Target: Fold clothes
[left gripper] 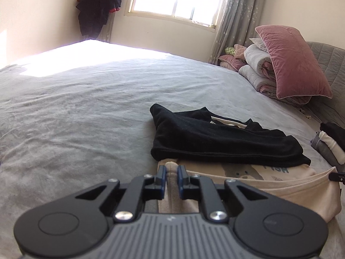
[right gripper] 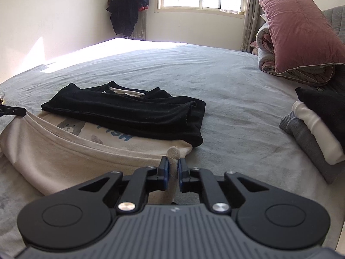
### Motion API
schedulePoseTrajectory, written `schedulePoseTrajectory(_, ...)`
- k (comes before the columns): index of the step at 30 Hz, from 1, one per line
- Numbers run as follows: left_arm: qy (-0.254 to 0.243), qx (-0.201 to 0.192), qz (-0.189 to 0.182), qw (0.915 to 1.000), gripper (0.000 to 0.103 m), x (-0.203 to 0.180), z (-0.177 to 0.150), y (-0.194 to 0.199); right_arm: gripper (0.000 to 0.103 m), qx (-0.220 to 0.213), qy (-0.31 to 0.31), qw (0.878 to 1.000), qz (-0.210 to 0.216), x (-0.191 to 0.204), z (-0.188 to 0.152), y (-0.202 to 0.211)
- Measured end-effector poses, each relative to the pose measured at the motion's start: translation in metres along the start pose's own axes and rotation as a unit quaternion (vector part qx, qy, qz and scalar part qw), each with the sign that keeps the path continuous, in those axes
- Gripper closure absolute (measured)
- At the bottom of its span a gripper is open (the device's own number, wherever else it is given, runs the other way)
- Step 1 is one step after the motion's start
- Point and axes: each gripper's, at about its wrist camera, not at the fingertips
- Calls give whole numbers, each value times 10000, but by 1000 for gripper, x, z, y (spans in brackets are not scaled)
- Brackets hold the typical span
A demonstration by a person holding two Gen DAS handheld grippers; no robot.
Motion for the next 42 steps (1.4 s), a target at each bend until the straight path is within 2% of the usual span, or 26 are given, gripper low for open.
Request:
schedulePoseTrajectory(8, 371, -168, 294, 9987, 92, 3, 12, -20, 94, -376, -477, 9980, -179, -16, 17, -28)
schedulePoseTrajectory(15, 272, 189, 593, 9977, 92, 1, 9, -50, 94, -10, -646, 9975, -291, -20, 1, -66)
schedulePoseTrajectory(19, 105, 284, 729, 9969, 90, -2, 6, -59, 94, -62, -529, 9982, -289, -18, -4, -69)
schedulePoseTrajectory(21, 45, 280, 829, 9962, 84, -4, 6, -60, 93, -94, -491, 9983, -310, -17, -5, -67)
schedulePoseTrajectory(23, 14, 212, 969, 9951, 73, -5, 7, -57, 76, -126, -493, 9979, -413, -17, -4, -64)
schedulePoseTrajectory(24, -7, 113, 1040, 9945, 66, -6, 7, -54, 60, -158, -485, 9974, -512, -17, -3, -62)
schedulePoseTrajectory(25, -28, 6, 1111, 9938, 65, -7, 8, -51, 50, -237, -485, 9964, -652, -17, -2, -59)
schedulePoseTrajectory(26, -89, -120, 1146, 9933, 65, -11, 9, -47, 49, -339, -499, 9956, -714, -17, 0, -55)
schedulePoseTrajectory(28, -238, -303, 1106, 9931, 61, -17, 9, -39, 48, -519, -454, 9950, -716, -13, 5, -46)
schedulePoseTrajectory(29, -311, -368, 960, 9942, 60, -21, 8, -34, 47, -606, -417, 9948, -705, -11, 7, -42)
schedulePoseTrajectory(31, -458, -493, 644, 9957, 52, -30, 6, -26, 37, -754, -395, 9948, -553, -3, 9, -34)
schedulePoseTrajectory(33, -521, -383, 215, 9977, 45, -37, 1, -23, 31, -746, -412, 9961, -230, 4, 9, -32)
schedulePoseTrajectory(35, -650, -136, -8, 9978, 43, -43, -6, -25, 31, -664, -374, 9971, 35, 13, 7, -32)
schedulePoseTrajectory(38, -1072, 254, 158, 9938, 41, -50, -22, -32, 29, -411, -378, 9981, 256, 20, 3, -37)
schedulePoseTrajectory(42, -1221, 216, 40, 9923, 41, -37, -37, -25, 29, 63, -662, 9973, 295, 8, -11, -48)
Point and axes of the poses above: each gripper's, at about its wrist camera, not at the fingertips, and y roughly against the way its jaws point, x to its left, z to its top, and after that the axes turned 2 degrees about y, right-handed
